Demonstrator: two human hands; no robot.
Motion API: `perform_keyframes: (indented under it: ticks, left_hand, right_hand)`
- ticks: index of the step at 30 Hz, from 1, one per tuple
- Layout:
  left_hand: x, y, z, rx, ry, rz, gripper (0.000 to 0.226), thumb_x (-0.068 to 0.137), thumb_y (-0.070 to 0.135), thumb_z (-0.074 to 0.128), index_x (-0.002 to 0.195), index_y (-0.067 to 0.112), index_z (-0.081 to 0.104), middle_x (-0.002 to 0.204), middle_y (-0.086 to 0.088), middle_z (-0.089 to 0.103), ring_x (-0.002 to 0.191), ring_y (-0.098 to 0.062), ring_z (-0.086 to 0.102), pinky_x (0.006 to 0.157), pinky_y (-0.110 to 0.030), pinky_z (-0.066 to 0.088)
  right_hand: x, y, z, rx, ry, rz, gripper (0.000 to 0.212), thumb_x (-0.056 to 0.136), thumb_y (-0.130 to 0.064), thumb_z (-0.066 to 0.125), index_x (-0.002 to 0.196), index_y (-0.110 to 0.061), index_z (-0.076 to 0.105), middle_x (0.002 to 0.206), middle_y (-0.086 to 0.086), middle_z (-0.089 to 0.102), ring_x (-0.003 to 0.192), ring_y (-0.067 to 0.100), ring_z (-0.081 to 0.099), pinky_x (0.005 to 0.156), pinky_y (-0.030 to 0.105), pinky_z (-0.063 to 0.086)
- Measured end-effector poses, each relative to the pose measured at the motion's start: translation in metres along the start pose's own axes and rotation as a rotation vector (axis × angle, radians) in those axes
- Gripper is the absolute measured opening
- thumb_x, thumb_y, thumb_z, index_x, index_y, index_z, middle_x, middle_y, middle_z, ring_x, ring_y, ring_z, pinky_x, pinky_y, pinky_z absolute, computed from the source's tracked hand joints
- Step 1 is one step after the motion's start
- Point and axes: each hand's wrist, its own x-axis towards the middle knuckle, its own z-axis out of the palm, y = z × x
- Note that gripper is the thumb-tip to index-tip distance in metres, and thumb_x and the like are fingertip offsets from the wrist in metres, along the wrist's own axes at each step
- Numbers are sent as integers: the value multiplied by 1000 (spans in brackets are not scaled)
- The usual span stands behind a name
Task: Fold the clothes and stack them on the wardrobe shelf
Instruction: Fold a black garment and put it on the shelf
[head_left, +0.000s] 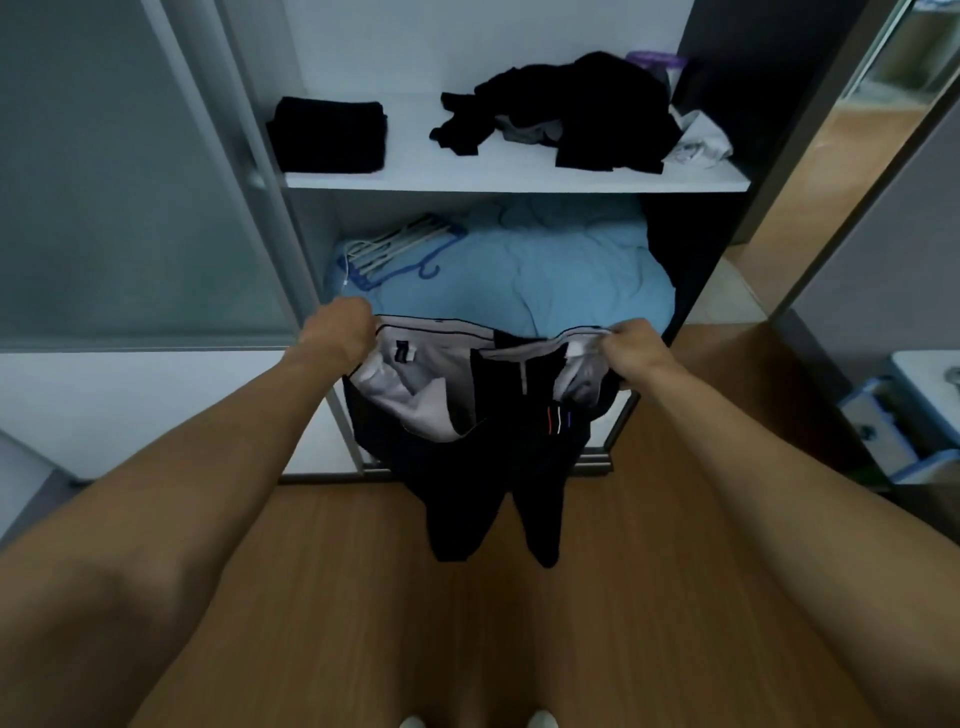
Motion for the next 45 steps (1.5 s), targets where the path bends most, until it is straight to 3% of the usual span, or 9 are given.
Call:
perform_keyframes:
  ticks: [2, 5, 11, 19, 25, 33, 39, 42, 45]
  left_hand:
    - [3, 4, 0, -183, 77, -79, 30, 100, 20, 50, 101, -7, 64, 112, -29, 65, 103, -43, 63, 78, -38, 45]
    - [4, 13, 2, -337, 170, -148, 28, 98, 13, 48, 92, -9, 64, 106, -31, 66, 99, -44, 64, 73, -35, 40]
    - [-1, 28, 5, -794, 114, -104, 7, 102, 14, 48, 102, 15, 55, 92, -16, 60, 66, -23, 57, 58, -30, 46]
    - [-10, 25, 23, -745, 30, 57, 21, 96, 5, 53, 85, 21, 59, 96, -10, 63, 53, -14, 56, 39, -24, 46]
    - [-27, 15, 46, -542, 25, 59, 40, 91, -3, 42, 90, 12, 79, 95, -6, 73, 81, -27, 66, 70, -28, 50]
    - [-29, -11, 48, -528, 187, -289, 27, 92, 9, 51, 104, 9, 76, 111, -16, 72, 104, -35, 66, 91, -37, 52]
    - [-27, -45, 28, -717, 176, -442, 30, 87, 2, 51, 97, 16, 75, 103, -16, 73, 95, -35, 69, 90, -44, 57]
    - [-26, -58, 22, -769, 128, -487, 18, 87, 10, 58, 95, 10, 74, 98, -18, 74, 71, -32, 70, 83, -40, 59]
    - [-27, -66, 23, -464, -25, -489, 31, 84, 33, 69, 102, 9, 72, 107, -17, 72, 96, -35, 68, 92, -39, 54]
  right_hand:
    - [-7, -6, 5, -267, -213, -48, 15, 92, -13, 53, 87, -9, 66, 90, 14, 67, 79, 30, 66, 56, 34, 56]
    - [-10, -6, 7, -516, -223, -44, 16, 93, -17, 57, 104, -12, 67, 101, 10, 67, 87, 28, 65, 68, 33, 55]
    - [-13, -12, 10, 255, -55, 139, 17, 99, -18, 49, 96, -4, 56, 87, 13, 60, 69, 23, 56, 58, 33, 47]
    - [-16, -11, 19, -154, -141, -97, 42, 101, -32, 54, 64, -11, 49, 62, 3, 46, 54, 17, 43, 51, 28, 32]
    - [-27, 32, 42, -446, 112, -106, 31, 100, -45, 49, 95, -24, 71, 103, 8, 70, 100, 33, 65, 77, 36, 43]
    - [-41, 72, 69, -795, -132, 15, 27, 88, -19, 59, 115, -18, 64, 122, 8, 64, 112, 29, 62, 81, 32, 41]
    - [-45, 58, 51, 455, 8, 201, 29, 91, 4, 53, 81, -20, 67, 88, 3, 63, 74, 16, 60, 49, 22, 55]
    - [-47, 29, 47, 809, 91, 230, 26, 86, 1, 47, 77, -20, 59, 79, 1, 56, 73, 18, 54, 57, 26, 48]
    - [-51, -10, 40, 1077, 124, 277, 23, 78, -4, 43, 63, -20, 49, 65, -4, 55, 66, 17, 52, 60, 24, 43]
